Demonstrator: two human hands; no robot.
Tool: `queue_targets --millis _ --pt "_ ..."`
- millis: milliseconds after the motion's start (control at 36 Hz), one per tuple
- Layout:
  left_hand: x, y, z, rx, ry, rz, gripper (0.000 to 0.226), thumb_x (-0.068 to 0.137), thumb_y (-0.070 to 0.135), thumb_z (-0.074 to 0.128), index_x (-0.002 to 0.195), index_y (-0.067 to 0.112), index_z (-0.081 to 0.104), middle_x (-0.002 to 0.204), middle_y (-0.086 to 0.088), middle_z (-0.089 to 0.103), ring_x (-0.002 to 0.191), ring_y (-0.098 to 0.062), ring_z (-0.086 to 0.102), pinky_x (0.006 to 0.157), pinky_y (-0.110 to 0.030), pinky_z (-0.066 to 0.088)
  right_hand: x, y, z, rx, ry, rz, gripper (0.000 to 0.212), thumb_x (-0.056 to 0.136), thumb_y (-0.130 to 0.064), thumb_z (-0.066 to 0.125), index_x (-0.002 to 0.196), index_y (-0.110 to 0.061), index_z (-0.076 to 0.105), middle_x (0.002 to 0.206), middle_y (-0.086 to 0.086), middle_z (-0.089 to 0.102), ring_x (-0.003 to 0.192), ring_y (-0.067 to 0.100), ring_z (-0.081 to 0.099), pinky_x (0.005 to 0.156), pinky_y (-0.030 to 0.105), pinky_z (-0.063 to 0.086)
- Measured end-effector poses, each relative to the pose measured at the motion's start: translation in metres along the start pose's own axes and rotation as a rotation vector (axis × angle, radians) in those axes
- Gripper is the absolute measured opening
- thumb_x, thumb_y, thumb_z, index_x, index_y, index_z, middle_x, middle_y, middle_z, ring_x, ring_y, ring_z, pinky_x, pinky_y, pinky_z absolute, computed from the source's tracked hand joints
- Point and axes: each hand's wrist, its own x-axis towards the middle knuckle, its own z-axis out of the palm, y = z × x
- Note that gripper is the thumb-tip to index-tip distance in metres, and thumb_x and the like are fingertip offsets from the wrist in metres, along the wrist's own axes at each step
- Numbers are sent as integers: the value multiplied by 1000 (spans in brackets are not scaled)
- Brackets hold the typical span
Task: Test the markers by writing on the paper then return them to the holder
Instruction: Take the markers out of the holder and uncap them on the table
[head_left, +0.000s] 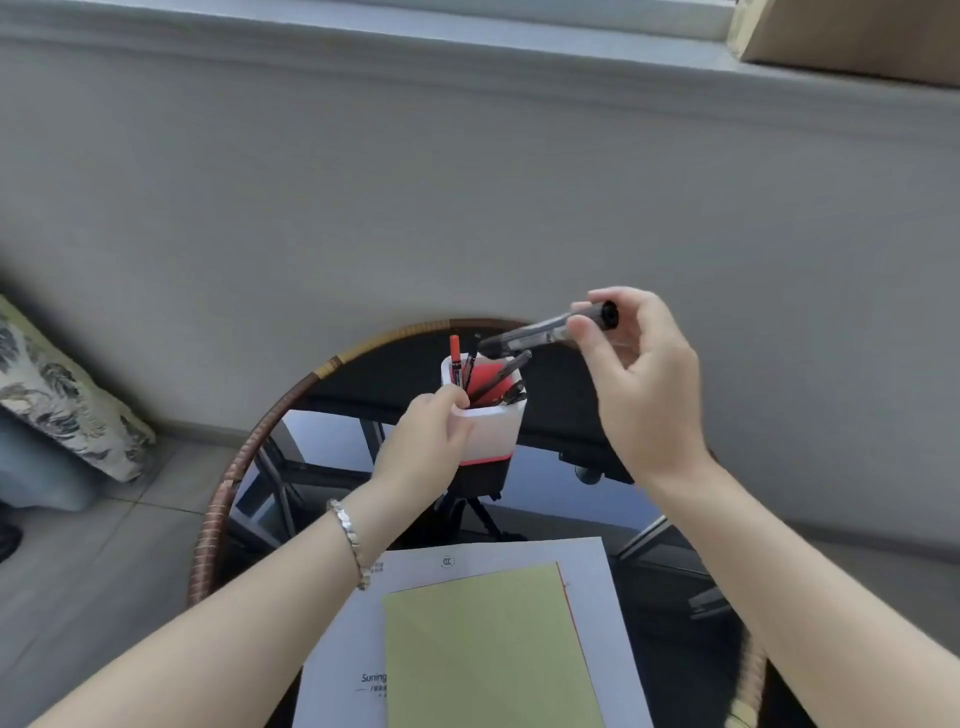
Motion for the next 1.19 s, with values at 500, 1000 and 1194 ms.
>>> queue_targets --millis 500,1000,1194 --pt "-71 42 4 177 -71 335 26 98 23 36 121 17 48 102 -1 56 92 -19 54 78 -36 47 -71 17 3 324 -258 738 17 86 -26 62 76 -13 64 55 -2 57 43 4 48 47 17 42" --pt "-99 22 7 71 -182 222 30 97 44 31 98 20 49 54 6 45 50 -15 42 50 -29 28 -100 34 22 361 -335 609 28 92 -10 50 66 -7 41 46 -4 43 40 7 38 41 17 34" --pt "-90 17 -7 -21 -216 -51 34 95 44 31 126 31 25 75 6 51 65 -14 49 59 -31 37 -78 34 27 255 -275 675 23 92 -15 50 70 -10 46 56 -1 46 46 6 41 45 15 38"
